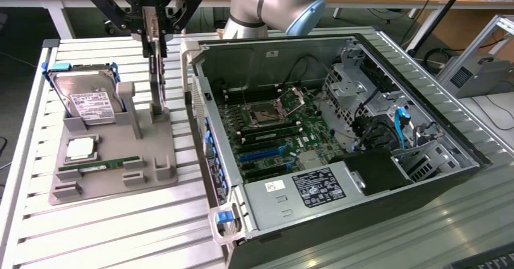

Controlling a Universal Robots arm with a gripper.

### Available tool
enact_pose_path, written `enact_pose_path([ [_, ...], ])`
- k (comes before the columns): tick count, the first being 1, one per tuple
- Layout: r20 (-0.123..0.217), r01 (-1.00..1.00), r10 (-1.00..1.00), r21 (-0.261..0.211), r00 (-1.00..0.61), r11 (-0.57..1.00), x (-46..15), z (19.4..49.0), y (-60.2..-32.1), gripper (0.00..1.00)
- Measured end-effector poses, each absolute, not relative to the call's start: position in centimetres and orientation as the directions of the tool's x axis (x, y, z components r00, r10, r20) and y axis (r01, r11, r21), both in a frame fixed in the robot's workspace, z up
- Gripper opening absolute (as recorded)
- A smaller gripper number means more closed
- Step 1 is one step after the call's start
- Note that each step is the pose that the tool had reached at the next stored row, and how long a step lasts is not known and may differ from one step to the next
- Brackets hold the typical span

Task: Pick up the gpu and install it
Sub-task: 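Pick up the gpu and move the gpu toward the slot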

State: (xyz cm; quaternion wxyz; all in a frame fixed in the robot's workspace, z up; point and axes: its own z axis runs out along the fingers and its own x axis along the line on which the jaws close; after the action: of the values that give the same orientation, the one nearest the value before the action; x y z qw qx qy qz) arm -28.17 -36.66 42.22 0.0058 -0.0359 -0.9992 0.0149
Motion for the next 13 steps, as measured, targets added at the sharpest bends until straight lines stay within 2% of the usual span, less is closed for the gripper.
enact_pose_path([
  [13,0.010,0.072,0.072,-0.030,-0.997,0.997,-27.73,42.22,-36.66,0.27],
])
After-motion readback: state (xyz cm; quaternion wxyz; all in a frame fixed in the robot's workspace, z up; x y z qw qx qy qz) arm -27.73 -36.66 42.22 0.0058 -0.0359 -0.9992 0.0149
